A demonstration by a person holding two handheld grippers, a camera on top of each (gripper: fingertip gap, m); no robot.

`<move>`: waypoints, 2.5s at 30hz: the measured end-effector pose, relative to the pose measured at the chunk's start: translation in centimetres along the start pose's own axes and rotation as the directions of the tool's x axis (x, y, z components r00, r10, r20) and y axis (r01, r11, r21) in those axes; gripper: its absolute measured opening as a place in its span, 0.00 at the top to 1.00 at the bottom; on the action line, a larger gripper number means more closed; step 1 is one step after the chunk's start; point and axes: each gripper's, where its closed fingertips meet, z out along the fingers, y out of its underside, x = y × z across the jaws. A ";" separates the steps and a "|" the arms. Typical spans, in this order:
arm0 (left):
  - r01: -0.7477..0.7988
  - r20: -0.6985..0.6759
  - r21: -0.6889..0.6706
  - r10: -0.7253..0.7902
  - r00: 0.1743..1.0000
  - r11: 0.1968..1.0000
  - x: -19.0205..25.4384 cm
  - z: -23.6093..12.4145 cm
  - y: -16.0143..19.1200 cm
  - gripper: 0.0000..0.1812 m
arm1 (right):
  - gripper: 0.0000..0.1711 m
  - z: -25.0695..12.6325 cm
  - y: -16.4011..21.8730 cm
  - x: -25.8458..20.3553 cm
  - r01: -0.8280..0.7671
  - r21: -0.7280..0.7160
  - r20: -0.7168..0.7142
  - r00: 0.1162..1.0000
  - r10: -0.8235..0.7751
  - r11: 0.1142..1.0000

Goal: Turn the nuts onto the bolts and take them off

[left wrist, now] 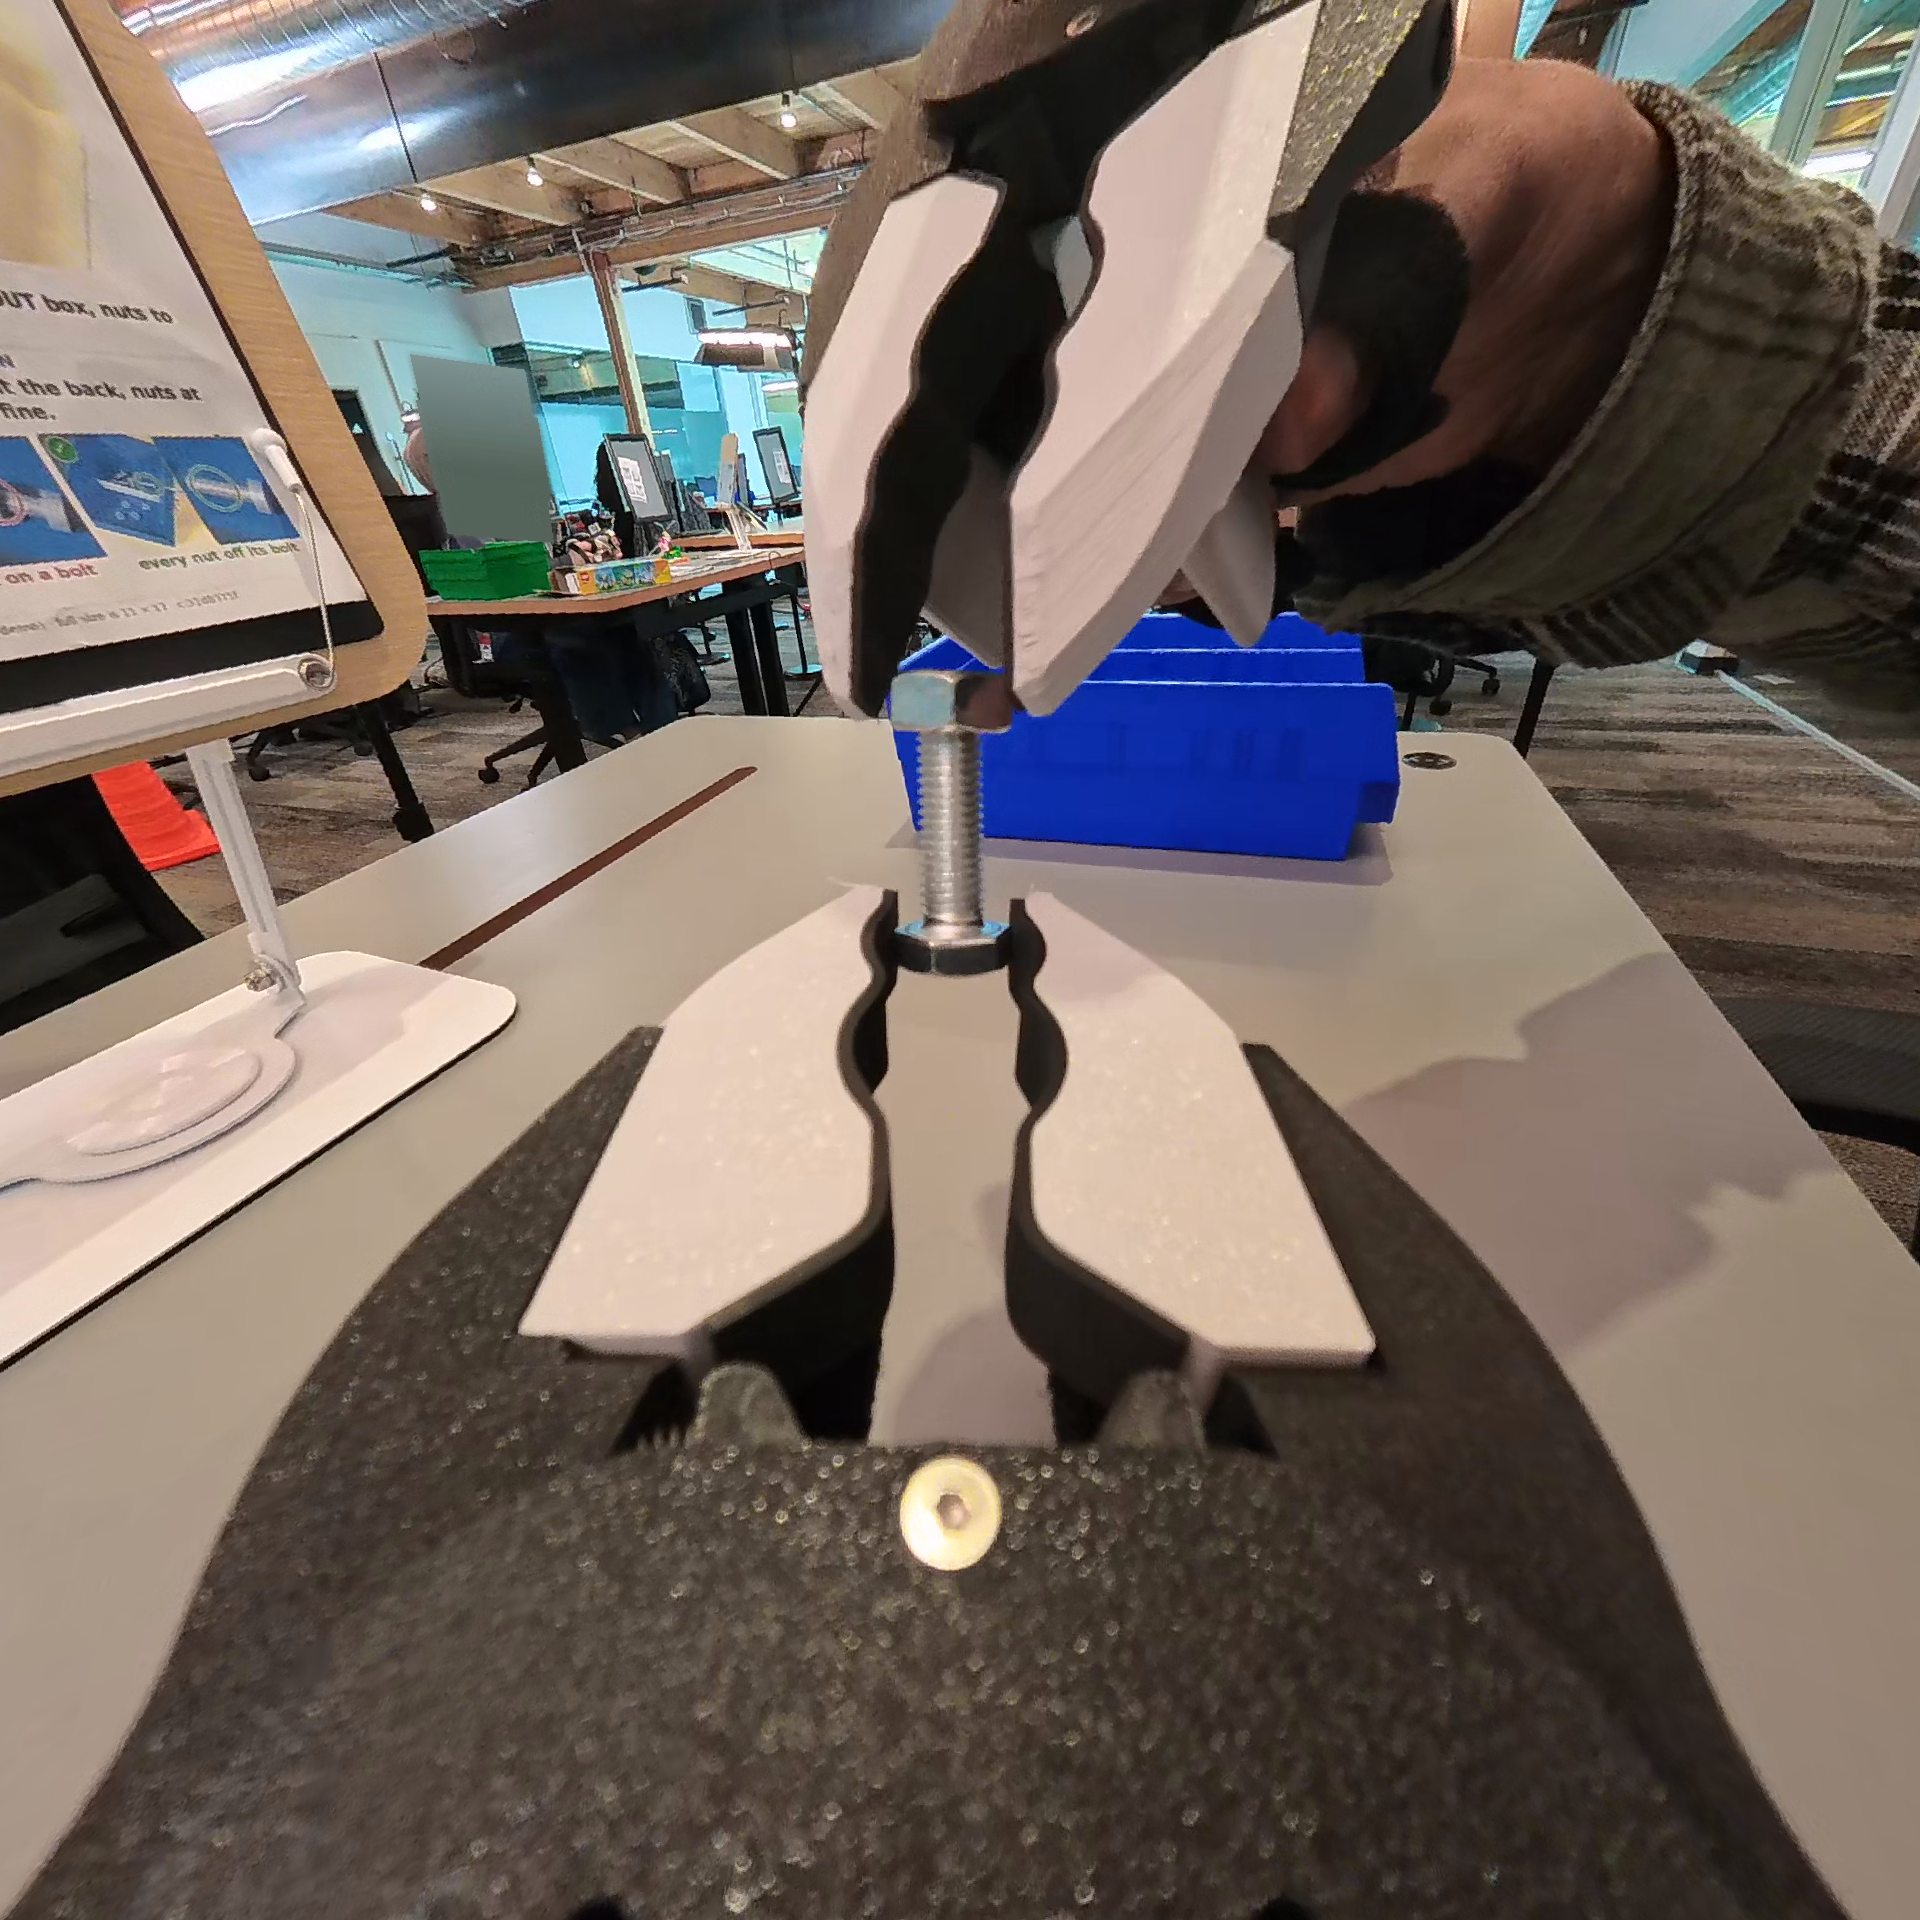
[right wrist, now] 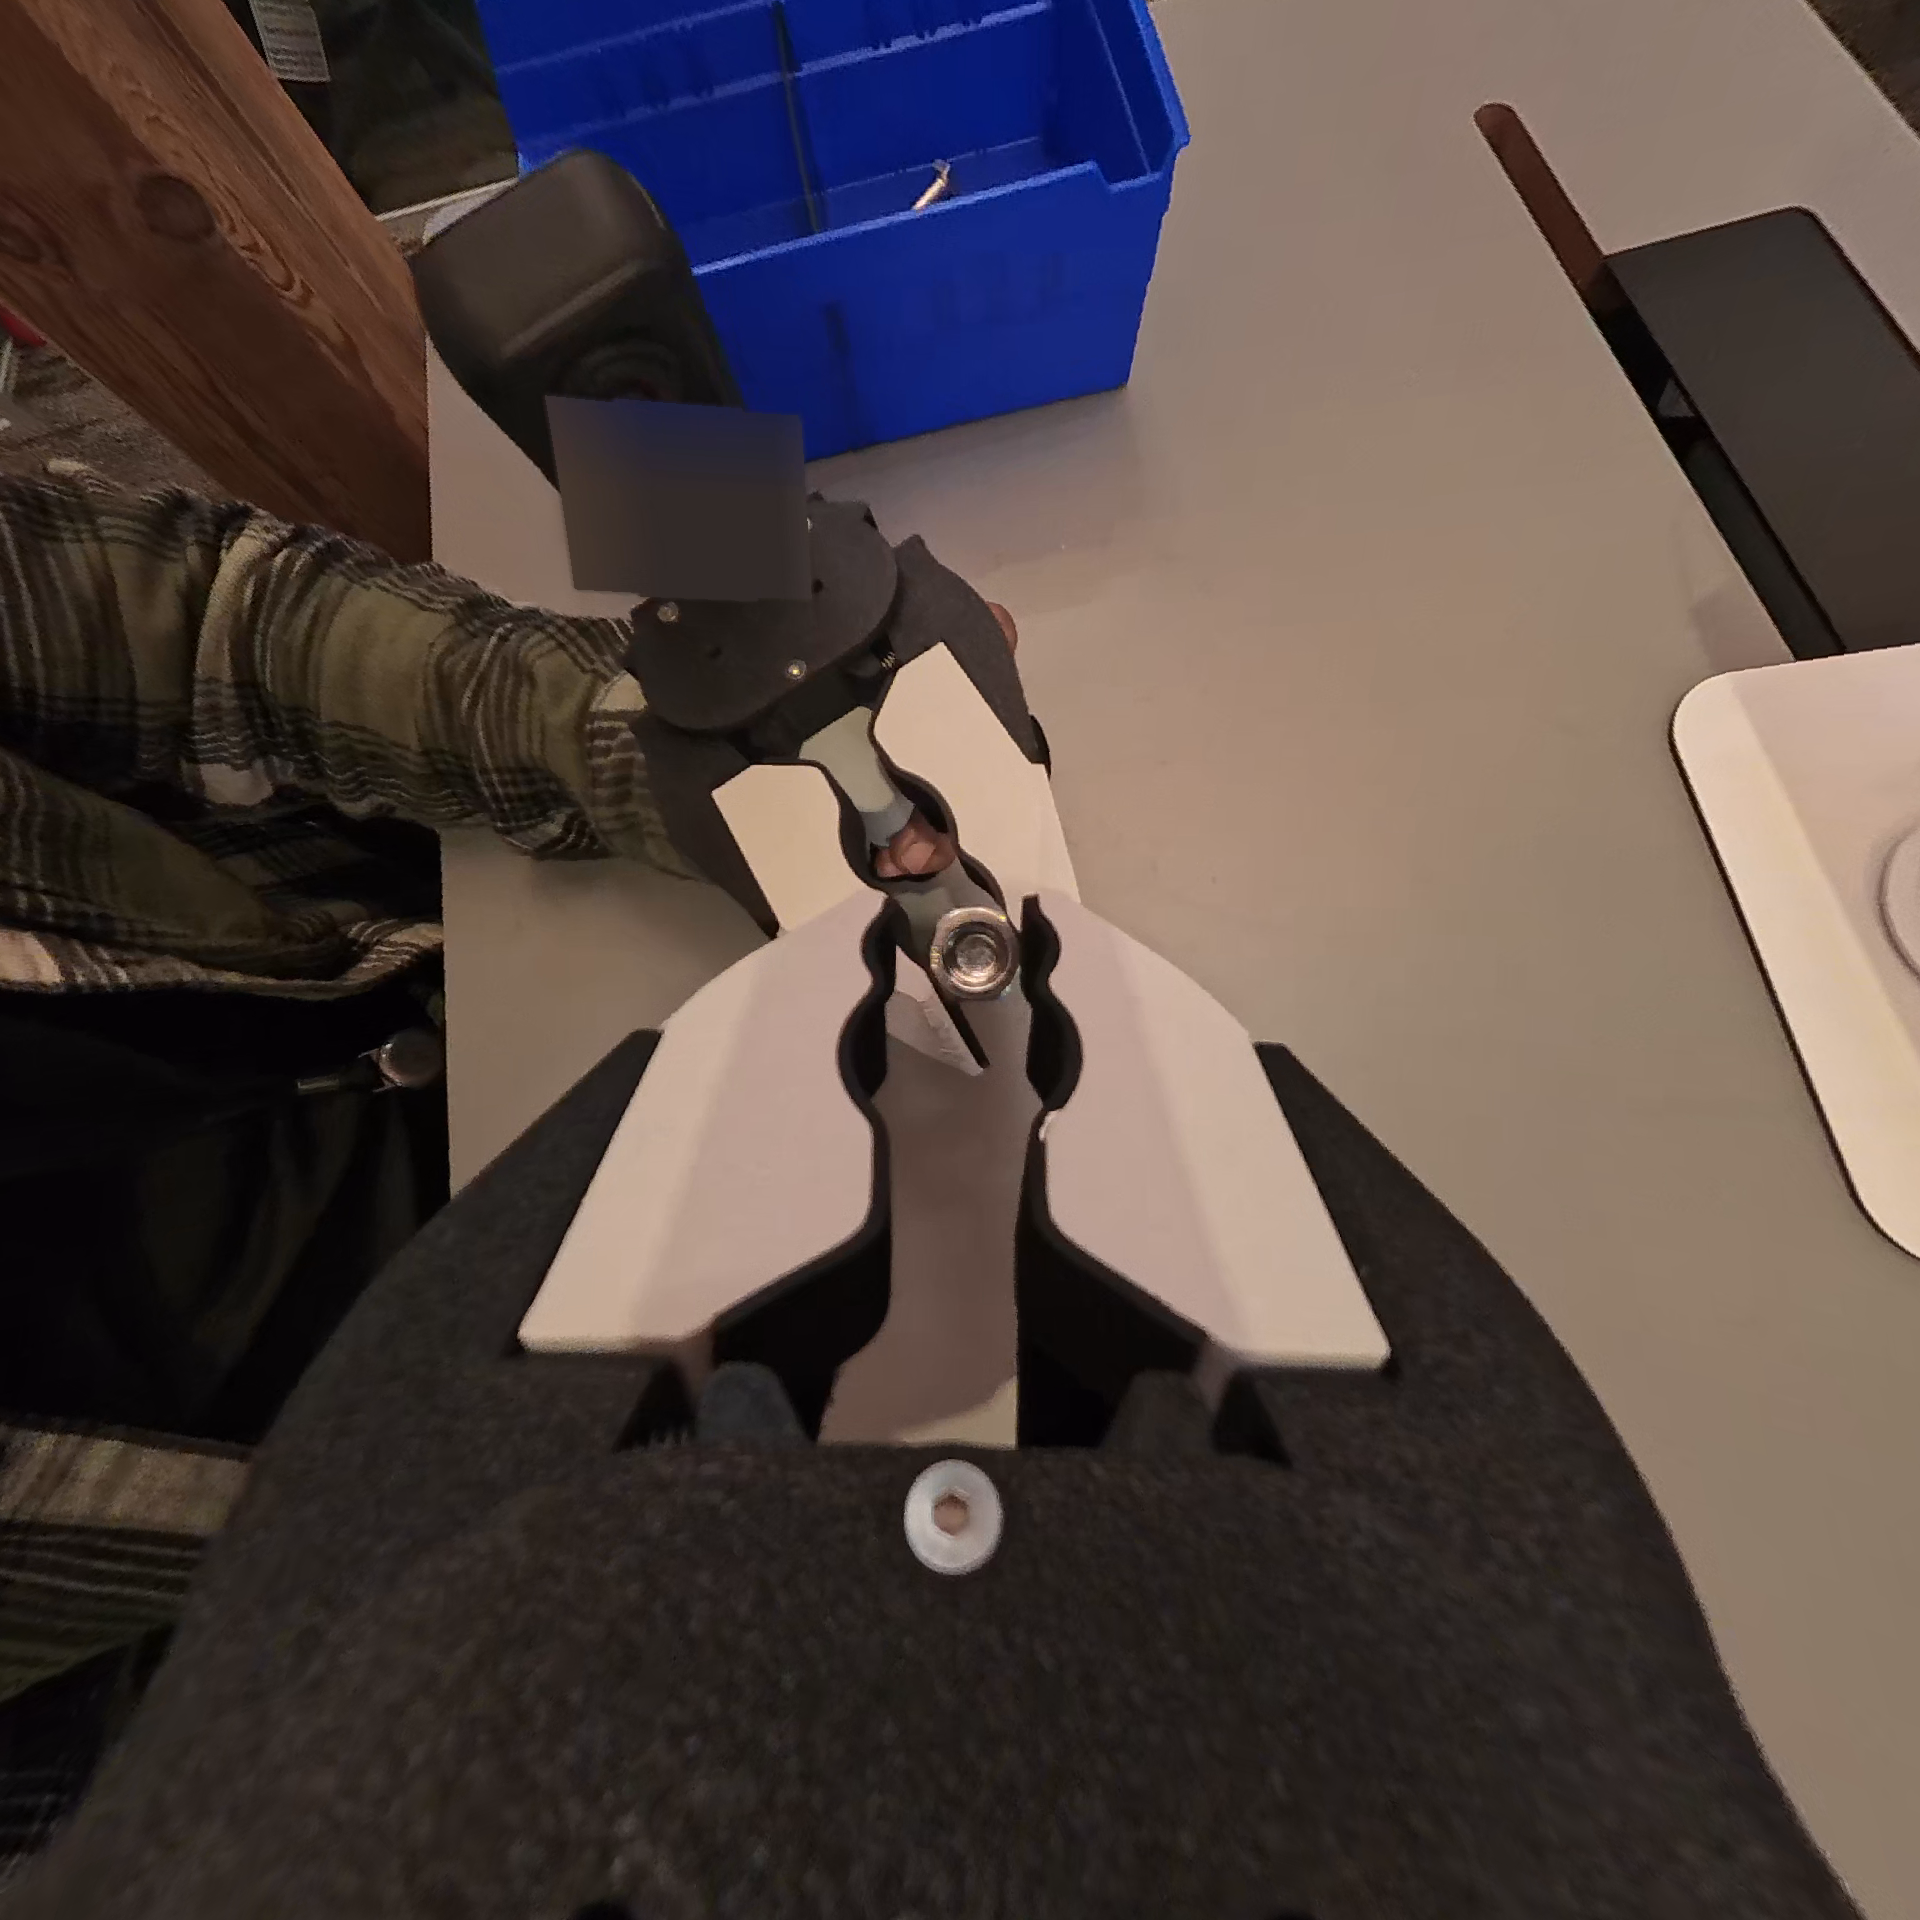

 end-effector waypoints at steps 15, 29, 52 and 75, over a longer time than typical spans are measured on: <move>0.013 -0.002 0.018 -0.013 1.000 1.000 -0.1 -0.2 -0.3 0.89 | 0.85 0.1 -0.4 -0.2 0.030 0.001 -0.003 1.000 -0.030 1.000; 0.050 -0.027 0.069 -0.048 0.998 0.996 0.0 -0.4 -0.9 0.89 | 0.59 -1.0 -1.8 -0.1 0.104 0.090 -0.028 0.994 -0.102 0.991; 0.144 -0.088 0.150 -0.132 0.987 0.978 -0.2 -1.1 -1.9 0.89 | 0.49 -0.2 -1.7 -3.3 0.104 0.331 0.112 0.983 -0.149 0.938; 0.137 -0.086 0.150 -0.125 0.988 0.979 -0.1 -1.0 -2.0 0.89 | 0.51 -0.7 -1.4 -3.4 0.124 0.304 0.084 0.984 -0.156 0.945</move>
